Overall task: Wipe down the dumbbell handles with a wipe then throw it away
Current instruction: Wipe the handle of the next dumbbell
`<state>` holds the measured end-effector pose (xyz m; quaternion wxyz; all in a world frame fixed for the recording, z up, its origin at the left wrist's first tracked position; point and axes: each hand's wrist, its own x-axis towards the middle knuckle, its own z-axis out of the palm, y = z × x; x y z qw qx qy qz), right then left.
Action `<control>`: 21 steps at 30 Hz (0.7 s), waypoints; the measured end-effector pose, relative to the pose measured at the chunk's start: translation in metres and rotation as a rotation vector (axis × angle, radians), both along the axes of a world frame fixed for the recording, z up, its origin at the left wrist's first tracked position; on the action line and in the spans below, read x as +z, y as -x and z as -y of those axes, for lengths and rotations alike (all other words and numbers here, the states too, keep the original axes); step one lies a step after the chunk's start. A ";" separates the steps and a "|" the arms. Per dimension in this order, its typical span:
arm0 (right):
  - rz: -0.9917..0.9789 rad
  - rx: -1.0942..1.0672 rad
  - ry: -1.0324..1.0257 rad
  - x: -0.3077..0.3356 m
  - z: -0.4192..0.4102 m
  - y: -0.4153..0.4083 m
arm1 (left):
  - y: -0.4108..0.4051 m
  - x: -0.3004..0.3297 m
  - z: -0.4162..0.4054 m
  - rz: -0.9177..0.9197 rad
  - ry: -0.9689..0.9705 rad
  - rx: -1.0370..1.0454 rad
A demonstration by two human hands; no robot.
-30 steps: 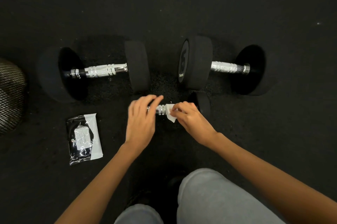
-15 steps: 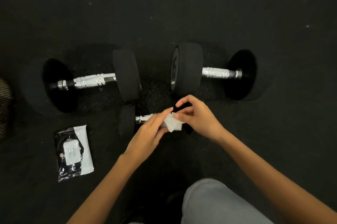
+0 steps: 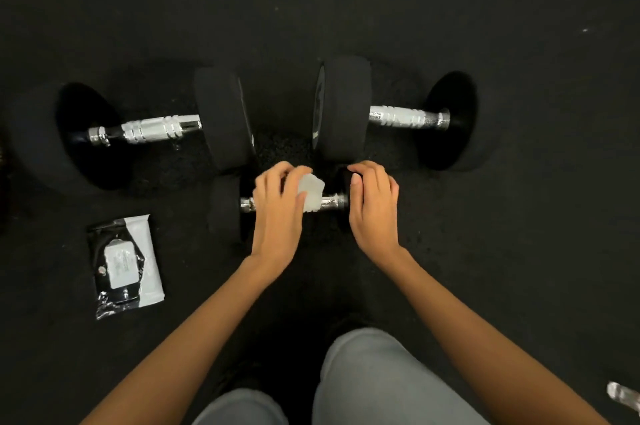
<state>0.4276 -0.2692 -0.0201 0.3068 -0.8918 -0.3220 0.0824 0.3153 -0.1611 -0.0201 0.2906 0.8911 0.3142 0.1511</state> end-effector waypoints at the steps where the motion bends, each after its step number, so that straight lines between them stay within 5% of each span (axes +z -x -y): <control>1: -0.011 -0.020 -0.029 -0.003 -0.001 0.001 | 0.001 -0.001 0.000 -0.005 -0.050 -0.067; 21: -0.025 -0.053 -0.103 -0.011 -0.002 0.000 | -0.010 -0.016 0.001 -0.108 -0.235 -0.350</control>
